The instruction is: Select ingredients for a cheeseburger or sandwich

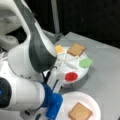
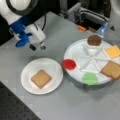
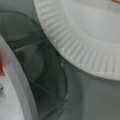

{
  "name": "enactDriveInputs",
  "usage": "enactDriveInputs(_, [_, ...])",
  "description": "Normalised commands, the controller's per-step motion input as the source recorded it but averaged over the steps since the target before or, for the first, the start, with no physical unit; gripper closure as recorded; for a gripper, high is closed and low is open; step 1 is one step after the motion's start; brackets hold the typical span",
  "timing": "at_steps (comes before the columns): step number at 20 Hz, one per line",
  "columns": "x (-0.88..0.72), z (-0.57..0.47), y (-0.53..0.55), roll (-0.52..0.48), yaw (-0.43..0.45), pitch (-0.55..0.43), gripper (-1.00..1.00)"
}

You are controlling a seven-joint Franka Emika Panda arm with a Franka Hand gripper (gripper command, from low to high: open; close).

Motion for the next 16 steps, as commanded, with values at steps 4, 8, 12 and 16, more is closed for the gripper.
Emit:
enactDriveInputs(4, [-0.53,0.23,0.42,-0.616,-0.204,-0.057,-1.0])
enactDriveInputs(8, [-0.59,0.18,0.56,-0.596,-0.063,-0.091,-1.0])
enactDriveInputs(12, [-0.64,0.06,0.63,-0.544,0.033,-0.106,-1.0])
enactDriveInputs(16, [-0.69,-0.05,0.59,-0.499,0.055,-0.17,-1.0])
